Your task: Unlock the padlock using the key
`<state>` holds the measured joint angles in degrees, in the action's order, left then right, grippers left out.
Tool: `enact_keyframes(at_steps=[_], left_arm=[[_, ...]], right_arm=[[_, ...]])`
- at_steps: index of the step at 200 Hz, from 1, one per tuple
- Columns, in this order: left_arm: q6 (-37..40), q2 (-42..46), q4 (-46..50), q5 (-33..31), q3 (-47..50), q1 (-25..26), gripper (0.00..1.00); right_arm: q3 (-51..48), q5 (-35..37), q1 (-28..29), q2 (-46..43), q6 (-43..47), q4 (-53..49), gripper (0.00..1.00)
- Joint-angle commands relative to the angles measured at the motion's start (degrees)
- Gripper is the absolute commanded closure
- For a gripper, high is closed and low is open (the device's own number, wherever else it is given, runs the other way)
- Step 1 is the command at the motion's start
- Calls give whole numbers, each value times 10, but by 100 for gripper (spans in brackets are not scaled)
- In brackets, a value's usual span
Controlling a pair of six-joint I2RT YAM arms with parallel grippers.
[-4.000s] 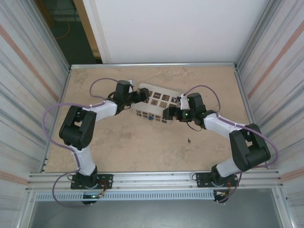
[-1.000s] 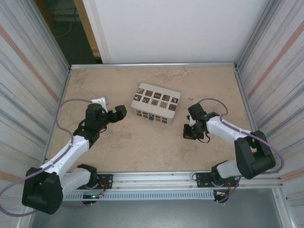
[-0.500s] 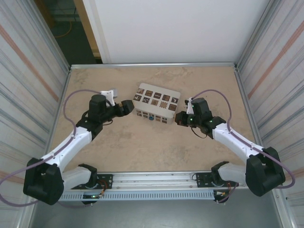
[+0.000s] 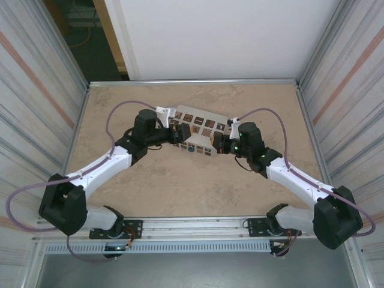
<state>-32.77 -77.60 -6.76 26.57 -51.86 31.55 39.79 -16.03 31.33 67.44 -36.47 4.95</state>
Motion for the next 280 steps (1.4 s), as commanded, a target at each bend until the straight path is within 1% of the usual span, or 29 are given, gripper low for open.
enact_keyframes(at_steps=[1,25,35,78,132,186,215,230,257,280], left_arm=[[-19,-21,-32,32,-28,10,49],[-39,-51,-47,58,-44,17,57],[-42,-63,-47,65,-53,21,59],[-48,-98,-39,78,-82,38,61],[-60,-124,-41,87,-94,43,62],[-68,-140,-40,93,-104,43,68],[-70,-144,-41,97,-104,44,73],[-71,-145,-42,100,-104,45,78],[-70,-142,-43,102,-105,45,87],[-65,-134,-44,96,-101,44,98]], right_arm=[[21,14,10,-8,23,23,100],[22,17,17,-9,32,25,100],[22,18,20,-9,35,25,100],[26,12,25,-10,43,25,100],[28,8,31,-11,51,28,100],[33,6,35,-7,54,30,100],[34,7,36,-6,54,30,100],[35,8,36,-5,54,30,100],[36,11,36,-4,53,27,100],[39,16,36,-5,54,19,100]])
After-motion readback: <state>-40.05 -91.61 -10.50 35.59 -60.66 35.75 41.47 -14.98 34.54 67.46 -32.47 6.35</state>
